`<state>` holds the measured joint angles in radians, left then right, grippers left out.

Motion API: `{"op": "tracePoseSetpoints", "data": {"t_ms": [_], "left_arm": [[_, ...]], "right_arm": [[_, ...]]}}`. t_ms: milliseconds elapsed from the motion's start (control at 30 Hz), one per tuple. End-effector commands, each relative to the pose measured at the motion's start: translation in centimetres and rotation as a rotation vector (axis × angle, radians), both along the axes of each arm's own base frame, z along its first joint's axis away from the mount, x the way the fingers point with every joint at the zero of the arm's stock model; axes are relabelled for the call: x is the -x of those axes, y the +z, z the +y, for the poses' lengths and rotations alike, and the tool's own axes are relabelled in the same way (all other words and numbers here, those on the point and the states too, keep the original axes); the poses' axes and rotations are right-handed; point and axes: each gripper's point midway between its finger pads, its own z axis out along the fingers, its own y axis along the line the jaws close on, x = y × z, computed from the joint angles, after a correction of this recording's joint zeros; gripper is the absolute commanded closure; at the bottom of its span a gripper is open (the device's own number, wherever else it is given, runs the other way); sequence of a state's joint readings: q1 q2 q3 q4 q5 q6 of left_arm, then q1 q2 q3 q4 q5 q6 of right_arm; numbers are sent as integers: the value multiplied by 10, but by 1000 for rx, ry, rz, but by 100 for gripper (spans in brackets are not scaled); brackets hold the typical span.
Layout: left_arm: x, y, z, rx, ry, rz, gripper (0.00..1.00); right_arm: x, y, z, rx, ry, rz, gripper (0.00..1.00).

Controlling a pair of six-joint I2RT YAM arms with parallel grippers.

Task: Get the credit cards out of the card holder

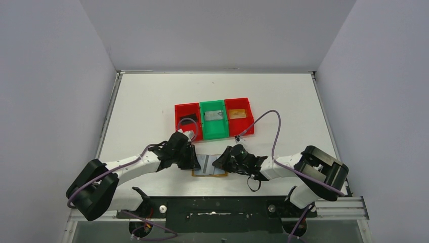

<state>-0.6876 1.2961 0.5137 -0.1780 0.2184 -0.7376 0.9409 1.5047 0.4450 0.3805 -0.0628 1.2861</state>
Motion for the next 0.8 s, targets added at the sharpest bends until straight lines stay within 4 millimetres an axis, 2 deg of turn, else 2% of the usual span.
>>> {"op": "tracePoseSetpoints", "data": {"t_ms": [0,200,300,367,600,767], "left_arm": [[-12,17,5,-42,7,-70,81],[-40,69,-16,78,27,-222,75],[-42,77,-30,157,-3,-241,74],[-42,71,-35,166,-16,-230,74],[-28,22,-26,75,-36,-111,74],[-13,4,-21,37,-48,-53,75]], "right_arm": [[-10,4,2,-8,-17,-25,91],[-9,-1,-1,7,-23,-11,91],[-9,-1,-1,8,-23,-10,91],[-9,-1,0,7,-25,-9,91],[-11,0,-1,11,-34,-10,91],[-12,-1,0,9,-41,-5,90]]}}
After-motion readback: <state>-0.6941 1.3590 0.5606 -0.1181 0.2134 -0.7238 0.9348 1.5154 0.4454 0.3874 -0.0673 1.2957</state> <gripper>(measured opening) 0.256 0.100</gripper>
